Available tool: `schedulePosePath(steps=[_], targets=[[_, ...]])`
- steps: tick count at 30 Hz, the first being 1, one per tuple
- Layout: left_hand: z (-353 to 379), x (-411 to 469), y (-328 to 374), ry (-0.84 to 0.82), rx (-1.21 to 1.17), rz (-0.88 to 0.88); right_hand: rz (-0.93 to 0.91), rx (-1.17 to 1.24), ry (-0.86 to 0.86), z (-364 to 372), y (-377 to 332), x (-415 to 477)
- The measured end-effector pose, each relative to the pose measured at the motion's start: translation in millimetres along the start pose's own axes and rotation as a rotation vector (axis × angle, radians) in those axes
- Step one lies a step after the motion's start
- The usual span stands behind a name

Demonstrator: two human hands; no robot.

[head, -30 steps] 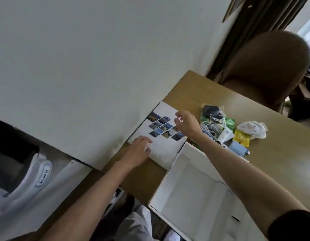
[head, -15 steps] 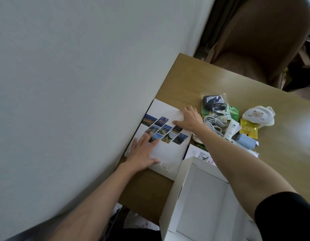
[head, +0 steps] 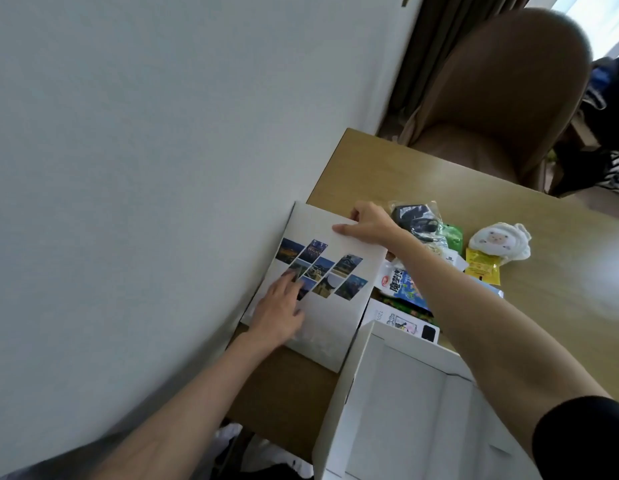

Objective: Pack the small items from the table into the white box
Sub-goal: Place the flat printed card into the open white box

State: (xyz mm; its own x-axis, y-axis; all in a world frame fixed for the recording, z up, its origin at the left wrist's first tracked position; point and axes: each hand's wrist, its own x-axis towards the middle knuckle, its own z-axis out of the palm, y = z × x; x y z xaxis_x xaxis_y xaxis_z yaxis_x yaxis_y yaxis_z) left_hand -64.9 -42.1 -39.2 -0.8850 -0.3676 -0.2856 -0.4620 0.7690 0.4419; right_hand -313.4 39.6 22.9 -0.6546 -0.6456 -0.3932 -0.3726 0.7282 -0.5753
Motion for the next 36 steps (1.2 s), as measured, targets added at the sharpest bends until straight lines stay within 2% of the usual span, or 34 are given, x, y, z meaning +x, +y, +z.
schedulePosePath(steps=[2, 6, 8, 10, 14, 17, 20, 23, 26, 30, 36], targets=[[-10.6, -1.1, 9.0, 0.132, -0.093, -0.015, -0.078, 0.072, 0.065, -16.1, -14.7, -19.2], [-36.1, -8.7, 31.9, 0.364, -0.491, -0.152, -0.216, 0.282, 0.201, -58.5, -29.5, -73.5], [-47.4, -13.9, 44.9, 0.395, -0.599, -0.27, -0.276, 0.352, 0.267, -80.8, -26.5, -108.7], [-58.5, -17.0, 62.7, 0.369, -0.67, -0.306, -0.316, 0.438, 0.355, -102.8, -18.4, -148.0], [-88.2, -17.1, 115.3, 0.333, -0.888, -0.251, -0.33, 0.662, 0.568, -143.1, 13.9, -233.9], [-106.6, -29.2, 158.9, 0.373, -1.047, -0.073, -0.287, 0.852, 0.655, -154.3, 50.0, -291.9], [-115.8, -51.2, 196.4, 0.511, -1.039, 0.039, -0.215, 0.997, 0.637, -144.7, 83.9, -334.9], [-113.5, -71.4, 214.4, 0.607, -0.929, 0.066, -0.157, 1.01, 0.633, -122.1, 109.3, -362.2], [-106.9, -90.7, 221.3, 0.632, -0.903, 0.073, -0.173, 0.999, 0.574, -98.5, 124.3, -379.8], [-87.4, -114.7, 214.9, 0.536, -0.797, 0.121, -0.105, 0.971, 0.565, -63.5, 132.3, -393.3], [-51.2, -128.2, 187.6, 0.297, -0.682, 0.132, 0.141, 0.725, 0.673, -24.1, 139.4, -392.9]])
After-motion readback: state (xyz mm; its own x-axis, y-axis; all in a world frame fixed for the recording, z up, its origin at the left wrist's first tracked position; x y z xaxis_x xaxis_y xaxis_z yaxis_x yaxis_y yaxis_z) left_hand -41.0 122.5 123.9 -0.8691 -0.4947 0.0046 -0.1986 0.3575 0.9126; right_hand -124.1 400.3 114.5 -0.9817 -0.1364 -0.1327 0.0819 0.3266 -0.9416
